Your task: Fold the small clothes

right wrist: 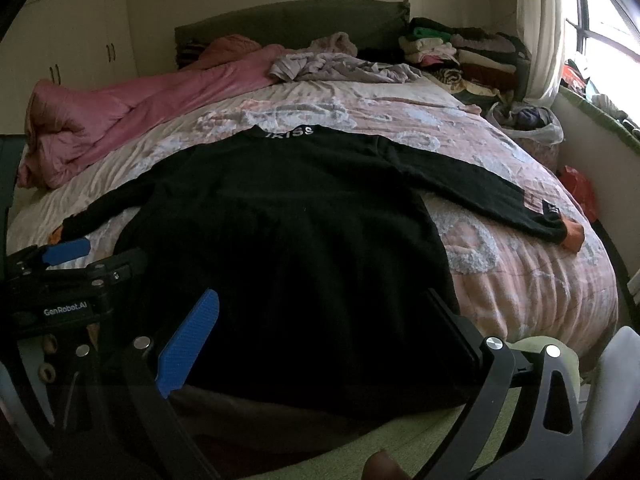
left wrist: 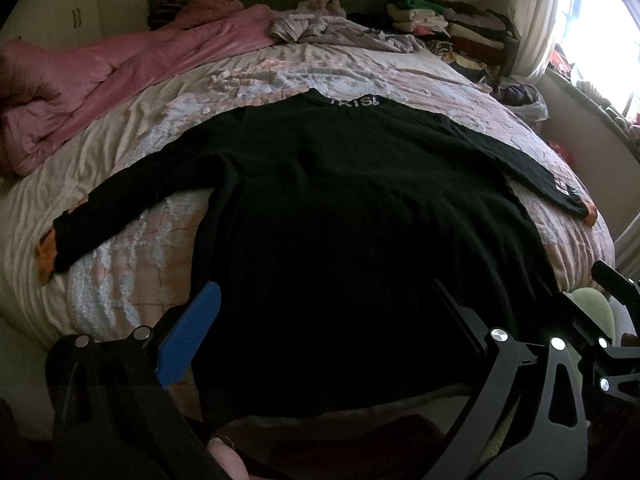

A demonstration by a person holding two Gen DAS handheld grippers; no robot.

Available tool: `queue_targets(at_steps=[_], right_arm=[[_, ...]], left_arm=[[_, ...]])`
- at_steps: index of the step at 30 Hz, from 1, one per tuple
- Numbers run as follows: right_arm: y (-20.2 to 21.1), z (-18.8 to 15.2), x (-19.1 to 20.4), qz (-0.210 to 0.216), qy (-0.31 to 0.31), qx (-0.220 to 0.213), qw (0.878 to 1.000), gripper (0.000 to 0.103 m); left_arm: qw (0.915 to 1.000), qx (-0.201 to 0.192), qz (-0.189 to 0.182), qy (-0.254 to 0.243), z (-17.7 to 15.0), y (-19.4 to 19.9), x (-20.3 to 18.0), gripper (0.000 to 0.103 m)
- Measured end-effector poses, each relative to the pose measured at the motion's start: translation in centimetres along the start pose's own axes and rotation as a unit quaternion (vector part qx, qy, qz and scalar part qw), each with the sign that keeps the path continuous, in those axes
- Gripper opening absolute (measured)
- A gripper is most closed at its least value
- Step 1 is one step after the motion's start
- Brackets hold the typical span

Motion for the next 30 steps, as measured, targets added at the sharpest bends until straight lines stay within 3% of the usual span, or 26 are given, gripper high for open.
queue_targets(at_steps=[30], right_arm=[[-0.35,0.07,-0.01,0.007,-0.006,0.003,1.0,0.099]], left_arm=[[1.0,-0.001,0.001,0.0,0.16,0.05,0.46,0.094]])
Point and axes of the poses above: each gripper's, at about its wrist camera, not at the fingertips, and y roughly against the way its jaws point, x to its left, z to its top, the point moved 8 cm from there along -y, roughly the way its jaws point, and after that the axes turned 3 degrees about x, right-handed, at the moved point
